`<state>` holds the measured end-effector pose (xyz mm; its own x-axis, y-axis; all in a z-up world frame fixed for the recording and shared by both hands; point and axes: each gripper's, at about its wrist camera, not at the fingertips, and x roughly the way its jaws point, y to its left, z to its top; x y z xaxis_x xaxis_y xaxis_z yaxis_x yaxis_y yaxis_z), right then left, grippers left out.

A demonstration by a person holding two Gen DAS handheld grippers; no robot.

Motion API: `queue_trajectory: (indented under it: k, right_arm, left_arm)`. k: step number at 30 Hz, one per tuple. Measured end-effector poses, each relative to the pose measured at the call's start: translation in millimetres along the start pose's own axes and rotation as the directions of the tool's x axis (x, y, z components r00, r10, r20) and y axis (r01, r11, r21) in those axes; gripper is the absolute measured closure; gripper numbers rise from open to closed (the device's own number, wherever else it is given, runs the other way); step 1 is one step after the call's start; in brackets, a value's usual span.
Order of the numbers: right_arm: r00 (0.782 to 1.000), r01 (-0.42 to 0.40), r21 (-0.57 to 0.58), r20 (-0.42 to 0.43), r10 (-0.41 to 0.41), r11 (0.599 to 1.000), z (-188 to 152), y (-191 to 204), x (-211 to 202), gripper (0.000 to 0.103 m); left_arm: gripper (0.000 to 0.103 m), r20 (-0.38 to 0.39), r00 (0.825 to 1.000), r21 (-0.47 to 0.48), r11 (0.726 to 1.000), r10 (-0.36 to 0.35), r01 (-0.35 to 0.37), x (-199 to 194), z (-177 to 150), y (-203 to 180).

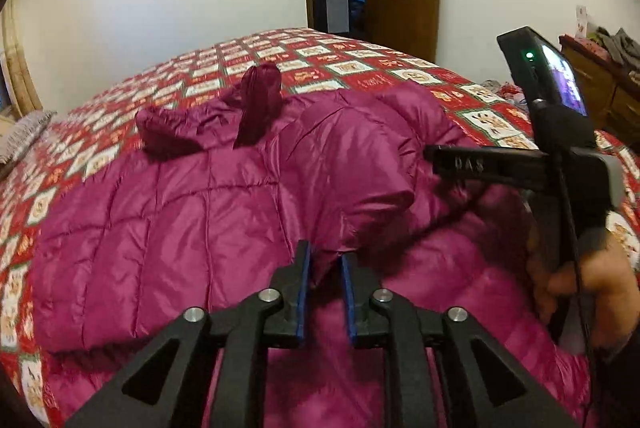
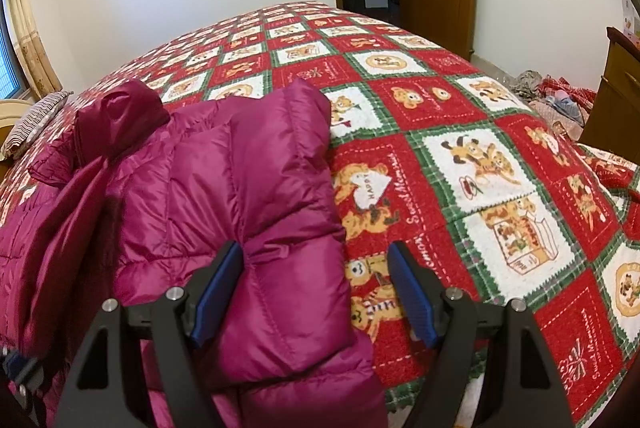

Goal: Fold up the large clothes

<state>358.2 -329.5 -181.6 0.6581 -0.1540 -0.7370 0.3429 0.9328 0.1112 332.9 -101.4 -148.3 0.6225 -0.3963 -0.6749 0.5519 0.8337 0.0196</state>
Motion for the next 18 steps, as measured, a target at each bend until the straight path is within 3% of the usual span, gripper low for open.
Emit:
queue_trajectory:
  k: [2, 3, 4, 9, 13, 15, 18]
  right_arm:
    - [1.000, -0.001, 0.001, -0.001, 0.001, 1.000, 0.2, 0.4, 0.1, 0.025]
    - [1.000, 0.000, 0.000, -0.001, 0.000, 1.000, 0.2, 0.4, 0.2, 0.025]
    - [1.000, 0.000, -0.001, -0.002, 0.000, 1.000, -0.1, -0.5, 0.0, 0.024]
    - [1.000, 0.002, 0.004, -0.002, -0.002, 1.000, 1.4, -2.4, -6.7, 0.025]
    - [0.991, -0.032, 0.027, 0.134, 0.028, 0.999, -2.6, -6.9, -58.3, 0.026]
    - [0.982, -0.094, -0.021, 0.162, 0.096, 0.995, -3.0, 7.2, -78.4, 0.026]
    - [0.970, -0.207, -0.097, 0.111, 0.217, 0.974, -1.1, 38.3, -85.1, 0.023]
  left_arm:
    - [0.057, -0.011, 1.000, -0.026, 0.999, -0.026, 0.026, -3.2, -4.7, 1.3]
    - [0.041, -0.009, 0.999, -0.037, 0.998, -0.041, 0.041, -4.3, -6.4, 2.9]
    - [0.033, -0.001, 0.999, -0.043, 0.998, -0.047, 0.047, -4.8, -6.5, 2.7]
    - [0.032, 0.037, 0.999, -0.019, 1.000, -0.008, 0.008, -24.5, -5.7, 2.5]
    - [0.032, 0.113, 0.991, -0.106, 0.992, 0.074, -0.062, -53.5, -8.5, 36.7]
    - [0.032, 0.139, 0.982, -0.220, 0.971, 0.126, -0.094, -66.5, -9.8, 66.0]
    - [0.032, 0.132, 0.965, -0.401, 0.902, 0.228, -0.158, -81.1, -14.0, 114.6]
